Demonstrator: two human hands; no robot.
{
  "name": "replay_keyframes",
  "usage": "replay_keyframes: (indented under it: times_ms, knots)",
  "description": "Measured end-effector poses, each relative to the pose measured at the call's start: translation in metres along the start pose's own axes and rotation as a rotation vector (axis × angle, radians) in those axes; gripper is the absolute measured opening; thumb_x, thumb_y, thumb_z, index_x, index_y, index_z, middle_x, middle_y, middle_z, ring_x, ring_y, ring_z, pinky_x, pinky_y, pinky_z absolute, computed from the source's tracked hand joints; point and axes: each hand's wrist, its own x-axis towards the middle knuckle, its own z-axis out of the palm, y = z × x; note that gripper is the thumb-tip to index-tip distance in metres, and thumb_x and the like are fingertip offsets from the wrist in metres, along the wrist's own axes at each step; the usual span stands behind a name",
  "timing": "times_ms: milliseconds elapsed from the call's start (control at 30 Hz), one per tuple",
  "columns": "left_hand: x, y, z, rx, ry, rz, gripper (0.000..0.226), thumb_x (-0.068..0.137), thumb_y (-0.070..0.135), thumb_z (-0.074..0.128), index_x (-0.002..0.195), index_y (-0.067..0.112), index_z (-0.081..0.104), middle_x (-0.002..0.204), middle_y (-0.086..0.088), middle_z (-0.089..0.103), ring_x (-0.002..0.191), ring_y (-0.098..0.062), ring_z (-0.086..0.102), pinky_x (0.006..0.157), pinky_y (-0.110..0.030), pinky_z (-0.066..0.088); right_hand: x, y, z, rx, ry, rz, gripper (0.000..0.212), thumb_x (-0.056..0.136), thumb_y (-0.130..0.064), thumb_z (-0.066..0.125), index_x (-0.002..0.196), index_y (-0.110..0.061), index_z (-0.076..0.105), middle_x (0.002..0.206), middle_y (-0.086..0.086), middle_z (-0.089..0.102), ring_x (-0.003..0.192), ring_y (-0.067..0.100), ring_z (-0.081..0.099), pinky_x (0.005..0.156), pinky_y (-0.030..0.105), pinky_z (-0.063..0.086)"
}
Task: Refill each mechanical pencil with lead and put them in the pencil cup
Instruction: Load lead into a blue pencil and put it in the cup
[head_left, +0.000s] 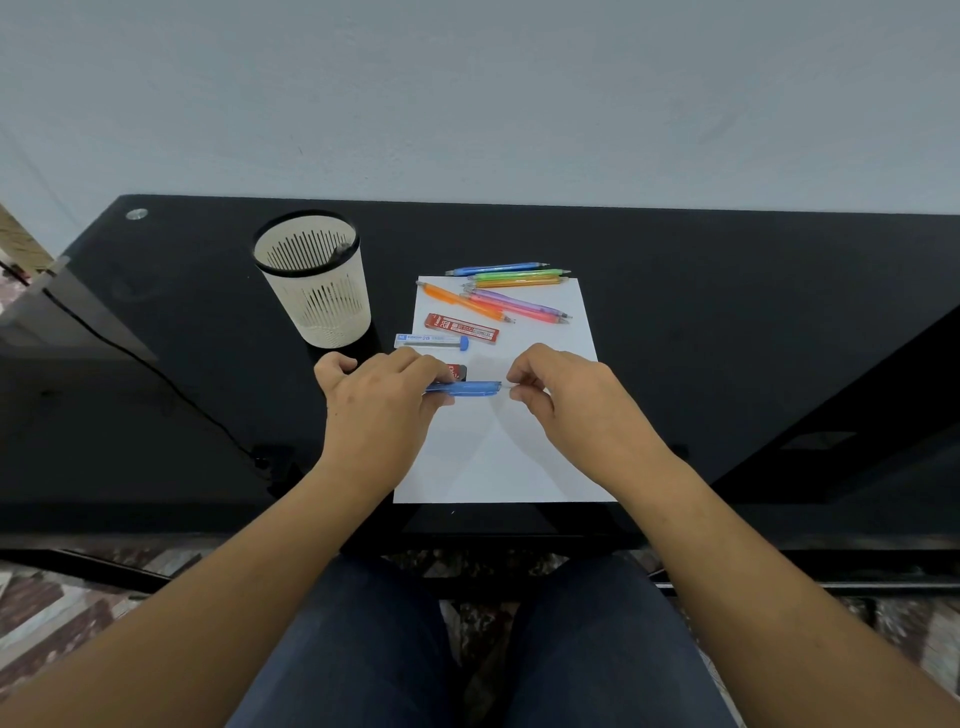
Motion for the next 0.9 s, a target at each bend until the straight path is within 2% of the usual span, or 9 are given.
replay_keyframes:
  times_ms: [200, 367, 567, 900]
  knots:
    - [0.000, 0.001, 0.000, -0.024, -0.017, -0.003, 0.021, 0.072, 0.024, 0.083, 0.090, 0.023, 0.072, 0.086, 0.005, 0.071, 0.073, -0.019, 0.063, 0.078, -0.035, 0.021, 0.000, 0.001, 0.001, -0.001, -0.005, 0.000, 0.012, 0.097, -0.023, 0.052, 0.108, -0.019, 0.052, 0.106, 0.000, 0.064, 0.086, 0.012, 0.055, 0.074, 0.019, 0.043]
    - [0.000, 0.003, 0.001, -0.037, -0.030, -0.001, 0.021, 0.072, 0.024, 0.083, 0.091, 0.024, 0.073, 0.086, 0.004, 0.071, 0.074, -0.019, 0.063, 0.079, -0.037, 0.023, 0.000, 0.000, 0.002, 0.014, -0.004, 0.005, 0.010, 0.097, -0.023, 0.053, 0.106, -0.021, 0.049, 0.105, 0.001, 0.064, 0.087, 0.015, 0.059, 0.077, 0.022, 0.049]
    - [0.000, 0.001, 0.002, -0.024, -0.009, 0.019, 0.020, 0.073, 0.024, 0.083, 0.091, 0.024, 0.072, 0.087, 0.005, 0.070, 0.075, -0.018, 0.063, 0.079, -0.037, 0.021, 0.001, 0.002, 0.002, 0.013, 0.003, 0.011, 0.014, 0.096, -0.023, 0.054, 0.097, -0.026, 0.040, 0.100, 0.001, 0.064, 0.082, 0.014, 0.059, 0.073, 0.019, 0.047]
    - [-0.002, -0.003, 0.003, -0.003, 0.074, 0.071, 0.017, 0.078, 0.024, 0.080, 0.092, 0.023, 0.070, 0.091, 0.006, 0.070, 0.076, -0.017, 0.061, 0.078, -0.039, 0.024, -0.003, 0.007, 0.010, 0.123, 0.084, 0.018, 0.014, 0.094, -0.027, 0.057, 0.093, -0.025, 0.043, 0.098, -0.003, 0.066, 0.077, 0.010, 0.058, 0.068, 0.021, 0.050]
